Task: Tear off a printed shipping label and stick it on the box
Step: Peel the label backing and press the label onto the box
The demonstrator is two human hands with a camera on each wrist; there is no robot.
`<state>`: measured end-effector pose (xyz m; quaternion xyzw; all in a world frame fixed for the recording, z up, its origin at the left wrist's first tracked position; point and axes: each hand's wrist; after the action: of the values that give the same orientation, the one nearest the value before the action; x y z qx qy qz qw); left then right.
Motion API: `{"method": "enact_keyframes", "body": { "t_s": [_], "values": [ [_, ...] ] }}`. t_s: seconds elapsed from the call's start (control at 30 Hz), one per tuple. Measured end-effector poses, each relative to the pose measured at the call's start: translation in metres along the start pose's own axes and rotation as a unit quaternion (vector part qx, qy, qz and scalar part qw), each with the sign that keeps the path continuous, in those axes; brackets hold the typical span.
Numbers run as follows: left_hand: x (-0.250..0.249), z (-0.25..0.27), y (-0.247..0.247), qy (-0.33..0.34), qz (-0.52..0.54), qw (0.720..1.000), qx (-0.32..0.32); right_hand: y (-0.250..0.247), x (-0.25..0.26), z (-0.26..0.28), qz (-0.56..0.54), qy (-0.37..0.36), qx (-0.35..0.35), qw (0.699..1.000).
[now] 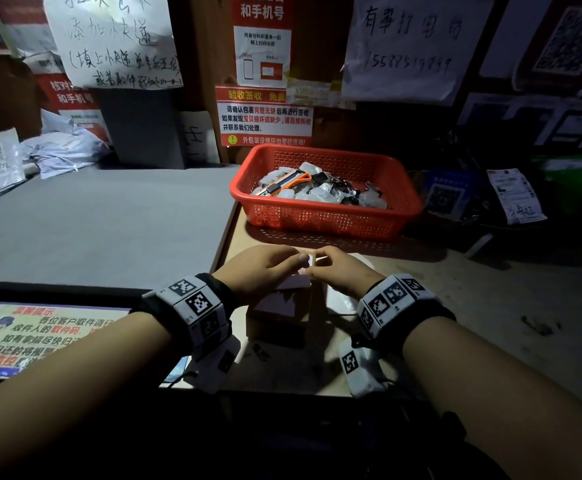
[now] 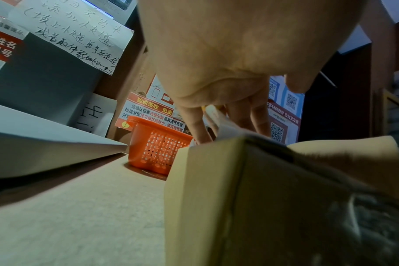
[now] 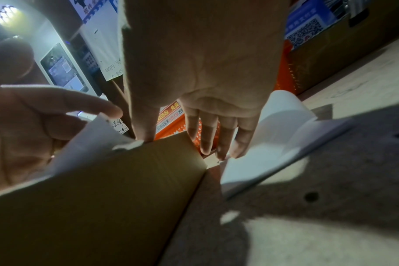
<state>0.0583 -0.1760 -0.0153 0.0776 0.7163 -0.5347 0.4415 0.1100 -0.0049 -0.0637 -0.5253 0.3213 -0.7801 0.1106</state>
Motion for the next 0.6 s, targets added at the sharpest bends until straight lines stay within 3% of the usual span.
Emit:
{"method": "enact_keyframes", "body": {
  "t_s": [0.37,0.6],
  "values": [
    [0.003,0.013,0.007,0.018,-0.006,1.0,-0.009,-0.001,0.009,0.01,0.031,-0.001,-0.01,0.999],
    [0.004,0.019,0.003,0.007,-0.057,0.993,0.104,-0.002,0.019,0.021,0.122,0.009,-0.01,0.992]
  ]
}}
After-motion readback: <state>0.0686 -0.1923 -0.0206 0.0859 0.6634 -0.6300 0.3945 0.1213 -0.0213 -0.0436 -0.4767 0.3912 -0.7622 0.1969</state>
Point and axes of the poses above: each hand's wrist, its own z-axis away from the middle knuckle, its own y-axis out of the palm, x = y × z, and after that the axes turned 8 degrees about z, right-handed
